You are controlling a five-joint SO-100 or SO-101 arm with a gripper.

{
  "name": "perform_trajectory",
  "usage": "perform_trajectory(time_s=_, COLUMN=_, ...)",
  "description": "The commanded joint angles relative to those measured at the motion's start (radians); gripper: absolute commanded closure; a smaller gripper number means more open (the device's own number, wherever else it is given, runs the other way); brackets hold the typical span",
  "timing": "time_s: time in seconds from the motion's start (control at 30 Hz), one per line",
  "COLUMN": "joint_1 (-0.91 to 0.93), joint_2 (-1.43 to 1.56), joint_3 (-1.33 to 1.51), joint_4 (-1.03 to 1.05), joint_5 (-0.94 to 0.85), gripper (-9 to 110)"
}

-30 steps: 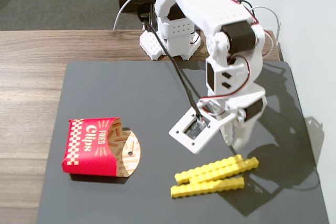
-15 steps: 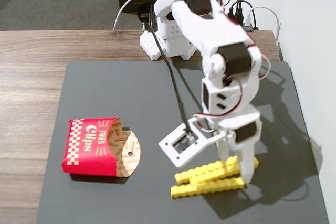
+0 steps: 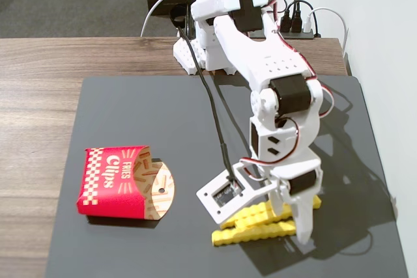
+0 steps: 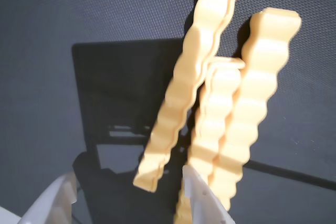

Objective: Grab a fry

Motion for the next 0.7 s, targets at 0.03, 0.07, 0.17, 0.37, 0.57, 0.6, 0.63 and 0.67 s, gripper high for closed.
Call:
perform_trajectory(time_s=0.03, joint_1=-0.011, joint_2=-0.006, joint_3=-0.067, joint_4=-0.003, joint_5=0.006, gripper=75)
perform_trajectory(time_s=0.07, joint_1=-0.011, joint_2=-0.011, joint_3=-0.071, joint_4=-0.003, joint_5=0.008, gripper=75)
perform_trajectory(time_s=0.17, joint_1=-0.011, joint_2=-0.021, joint_3=-0.075, joint_4=-0.008, joint_5=0.008, gripper=75)
perform_trajectory(time_s=0.37, joint_1=-0.011, joint_2=-0.048, joint_3=-0.084, joint_4=-0.011, joint_5=0.008, gripper=76)
perform_trajectory(time_s=0.57, joint_1=-0.014, joint_2=-0.071, joint_3=-0.089, joint_4=-0.012, joint_5=0.008, gripper=76)
perform_trajectory(time_s=0.6, joint_1=-0.014, joint_2=-0.072, joint_3=-0.089, joint_4=-0.012, joint_5=0.008, gripper=76)
perform_trajectory(time_s=0.63, joint_1=-0.014, joint_2=-0.074, joint_3=-0.089, joint_4=-0.012, joint_5=0.006, gripper=76)
perform_trajectory(time_s=0.67, joint_1=-0.014, joint_2=-0.074, joint_3=-0.089, joint_4=-0.012, joint_5=0.006, gripper=76)
